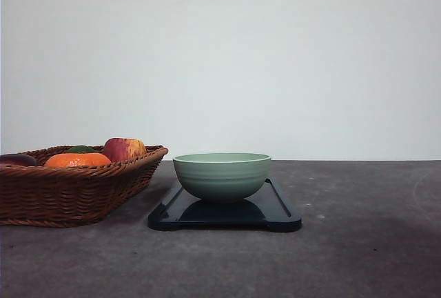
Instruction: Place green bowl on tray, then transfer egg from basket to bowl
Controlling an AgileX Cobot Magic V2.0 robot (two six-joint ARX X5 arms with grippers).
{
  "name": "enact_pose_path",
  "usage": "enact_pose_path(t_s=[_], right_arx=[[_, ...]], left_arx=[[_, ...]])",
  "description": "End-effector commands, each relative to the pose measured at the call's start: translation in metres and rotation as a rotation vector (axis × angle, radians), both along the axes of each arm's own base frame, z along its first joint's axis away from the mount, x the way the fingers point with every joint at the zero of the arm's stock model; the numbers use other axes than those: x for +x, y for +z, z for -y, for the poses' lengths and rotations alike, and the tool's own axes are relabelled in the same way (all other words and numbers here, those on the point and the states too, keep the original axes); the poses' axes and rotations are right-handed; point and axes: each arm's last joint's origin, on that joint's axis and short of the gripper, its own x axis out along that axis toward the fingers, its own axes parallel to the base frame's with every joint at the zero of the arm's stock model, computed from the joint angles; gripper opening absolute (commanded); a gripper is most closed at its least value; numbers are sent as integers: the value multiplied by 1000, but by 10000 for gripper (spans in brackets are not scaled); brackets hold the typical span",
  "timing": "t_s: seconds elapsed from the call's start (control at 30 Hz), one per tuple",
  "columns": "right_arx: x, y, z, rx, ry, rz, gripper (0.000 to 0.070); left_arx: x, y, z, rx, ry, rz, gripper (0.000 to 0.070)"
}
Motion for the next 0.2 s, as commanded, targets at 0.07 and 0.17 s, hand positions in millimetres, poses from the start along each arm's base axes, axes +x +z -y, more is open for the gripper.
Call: enact_pose_path(t_s=[0.07, 0.17], right_arx=[[0, 0, 0, 11, -3, 6, 10], [0, 0, 0, 11, -3, 6, 11]], left_arx=[[1, -7, 0, 7, -1, -21, 0], [1, -7, 0, 7, -1, -22, 0]])
